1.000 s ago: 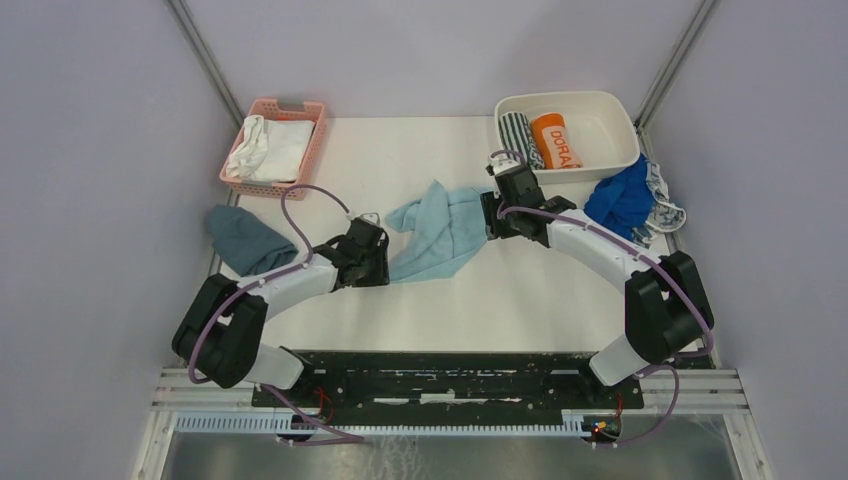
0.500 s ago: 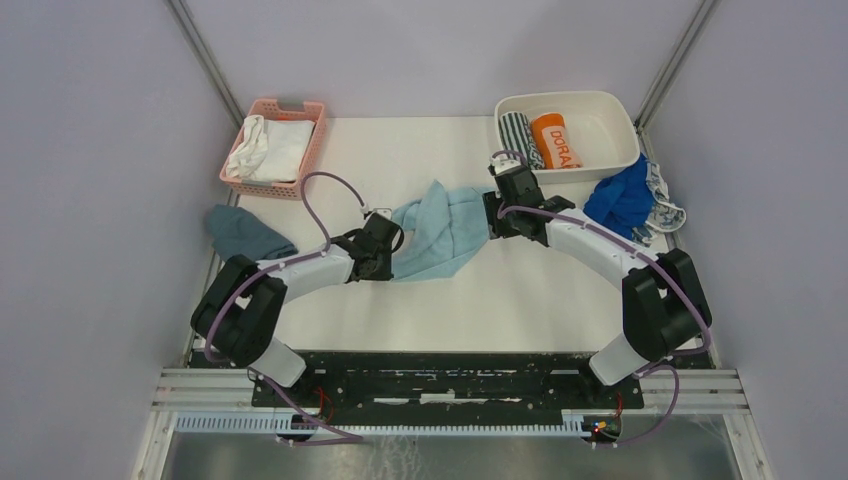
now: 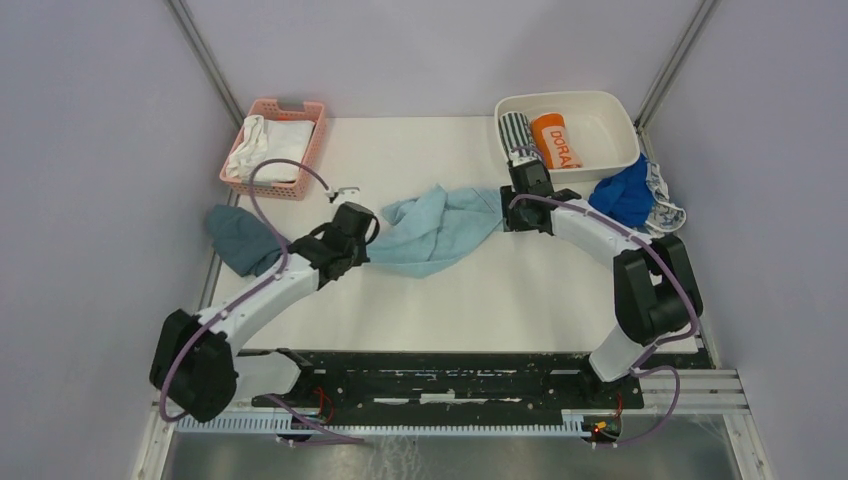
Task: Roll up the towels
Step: Flatten out the towel at the center of the board.
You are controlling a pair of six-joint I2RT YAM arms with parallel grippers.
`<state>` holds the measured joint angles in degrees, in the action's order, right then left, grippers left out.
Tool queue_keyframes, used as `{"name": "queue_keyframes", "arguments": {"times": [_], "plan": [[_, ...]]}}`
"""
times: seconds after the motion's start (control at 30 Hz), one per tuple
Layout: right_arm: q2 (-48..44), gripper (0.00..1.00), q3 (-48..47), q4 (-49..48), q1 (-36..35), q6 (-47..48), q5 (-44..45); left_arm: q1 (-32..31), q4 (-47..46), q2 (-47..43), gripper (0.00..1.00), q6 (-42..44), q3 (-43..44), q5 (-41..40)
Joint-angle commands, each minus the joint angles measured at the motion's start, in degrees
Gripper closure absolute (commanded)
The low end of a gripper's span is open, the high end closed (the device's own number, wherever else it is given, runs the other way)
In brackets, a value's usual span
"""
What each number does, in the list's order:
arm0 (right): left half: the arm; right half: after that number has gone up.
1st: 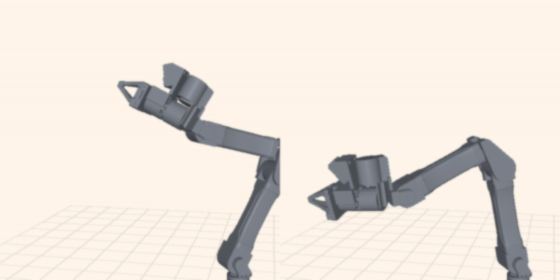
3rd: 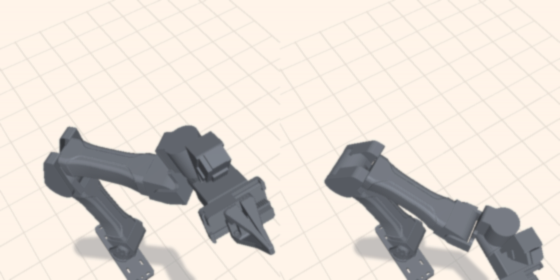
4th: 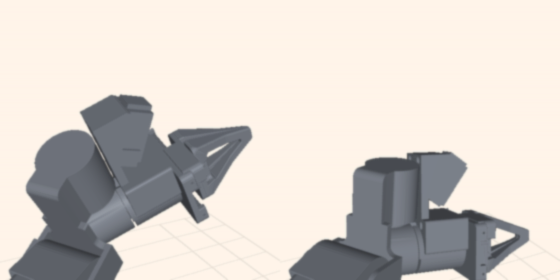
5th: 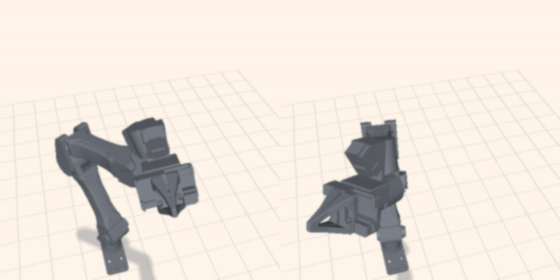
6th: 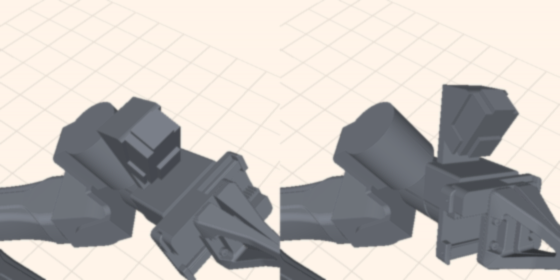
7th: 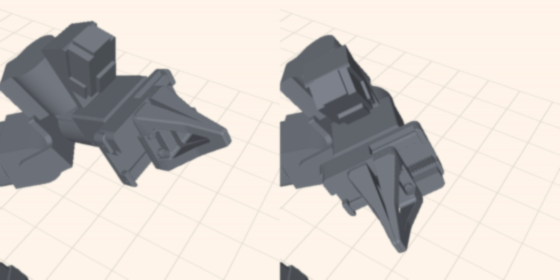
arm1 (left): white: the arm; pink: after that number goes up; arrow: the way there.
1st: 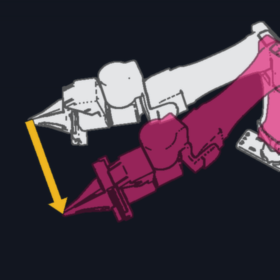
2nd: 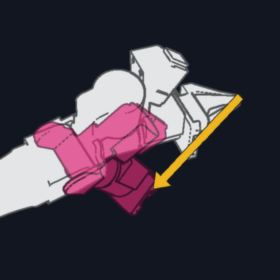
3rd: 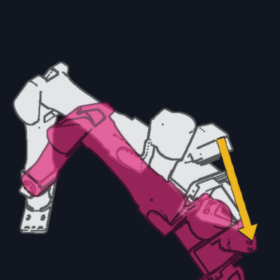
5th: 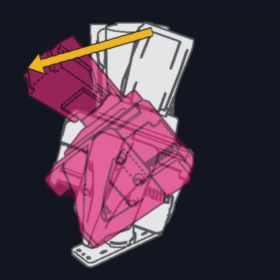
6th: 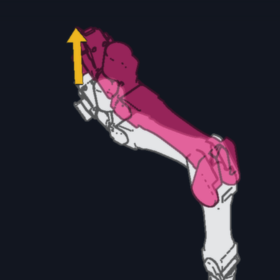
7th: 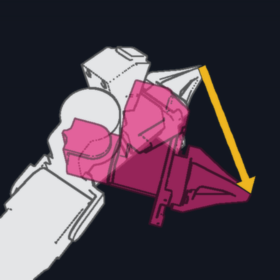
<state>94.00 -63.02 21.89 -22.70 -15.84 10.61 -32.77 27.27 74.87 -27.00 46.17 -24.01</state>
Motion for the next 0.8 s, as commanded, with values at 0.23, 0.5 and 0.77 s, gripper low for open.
{"name": "queue_keyframes", "arguments": {"times": [0.23, 0.5, 0.77], "plan": [[6.4, 0.49, -3.7, -1.1, 5.0, -1.8, 1.0, 6.5, 1.9, -10.2, 0.97, 3.0, 0.6, -1.9], [9.0, 0.51, -3.6, -0.5, 7.9, -1.3, 1.1, 6.9, 1.1, -10.3, 0.97, 3.1, 0.0, -1.1], [13.6, 0.51, -7.7, 2.3, 10.6, -0.7, -4.4, 7.1, 0.2, -10.5, 0.97, 2.9, -1.0, -0.3]]}}
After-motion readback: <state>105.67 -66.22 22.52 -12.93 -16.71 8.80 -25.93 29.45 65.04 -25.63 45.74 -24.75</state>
